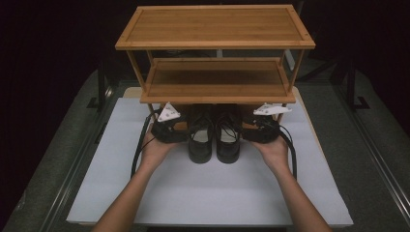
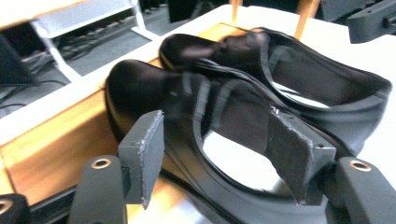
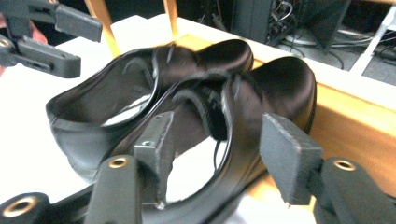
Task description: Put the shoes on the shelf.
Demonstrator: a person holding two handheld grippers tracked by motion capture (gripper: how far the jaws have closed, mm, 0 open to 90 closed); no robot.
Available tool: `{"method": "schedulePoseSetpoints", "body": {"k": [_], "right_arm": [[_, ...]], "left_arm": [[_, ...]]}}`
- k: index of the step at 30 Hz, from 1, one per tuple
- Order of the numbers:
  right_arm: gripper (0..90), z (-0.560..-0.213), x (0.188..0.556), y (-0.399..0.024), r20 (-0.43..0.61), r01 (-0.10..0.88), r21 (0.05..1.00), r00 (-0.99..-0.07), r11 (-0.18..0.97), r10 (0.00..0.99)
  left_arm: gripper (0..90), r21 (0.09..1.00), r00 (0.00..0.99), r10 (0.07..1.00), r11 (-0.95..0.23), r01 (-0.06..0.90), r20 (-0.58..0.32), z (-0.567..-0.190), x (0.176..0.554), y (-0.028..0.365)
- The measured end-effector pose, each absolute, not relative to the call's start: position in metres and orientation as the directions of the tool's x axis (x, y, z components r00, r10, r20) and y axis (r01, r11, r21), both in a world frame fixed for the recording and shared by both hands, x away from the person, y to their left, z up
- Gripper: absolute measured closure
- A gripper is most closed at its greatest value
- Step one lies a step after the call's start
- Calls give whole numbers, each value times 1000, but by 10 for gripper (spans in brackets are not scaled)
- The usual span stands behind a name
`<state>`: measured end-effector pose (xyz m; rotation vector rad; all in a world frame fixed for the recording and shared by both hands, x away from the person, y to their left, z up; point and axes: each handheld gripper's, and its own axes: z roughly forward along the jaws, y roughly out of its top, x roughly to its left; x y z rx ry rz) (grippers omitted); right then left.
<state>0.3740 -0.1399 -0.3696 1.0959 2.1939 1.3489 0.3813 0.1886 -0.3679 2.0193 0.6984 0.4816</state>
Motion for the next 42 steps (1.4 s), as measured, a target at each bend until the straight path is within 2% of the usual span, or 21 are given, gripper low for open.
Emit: {"method": "schedulePoseSetpoints", "body": {"k": [6, 10, 20, 29, 34, 37, 42], "right_arm": [[382, -376, 351, -147, 103, 443, 851, -666, 281, 739], [348, -395, 334, -149, 99, 463, 826, -680, 321, 727], [235, -428, 337, -143, 123, 516, 772, -695, 372, 708], [198, -449, 347, -127, 95, 513, 744, -715, 427, 692], [198, -453, 349, -123, 98, 511, 741, -724, 435, 683], [216, -454, 349, -118, 102, 508, 744, -728, 434, 678], [209, -455, 348, -113, 100, 521, 742, -708, 422, 699]], "left_arm": [[289, 861, 779, 626, -411, 299, 28, -375, 360, 202], [273, 828, 787, 617, -451, 332, 21, -398, 348, 207], [140, 760, 810, 586, -523, 385, -7, -433, 352, 198], [140, 723, 839, 540, -605, 335, 63, -450, 356, 181], [144, 732, 842, 534, -603, 316, 77, -452, 358, 177], [182, 728, 843, 531, -609, 314, 81, -453, 357, 173], [179, 725, 834, 546, -607, 325, 83, -452, 357, 170]]}}
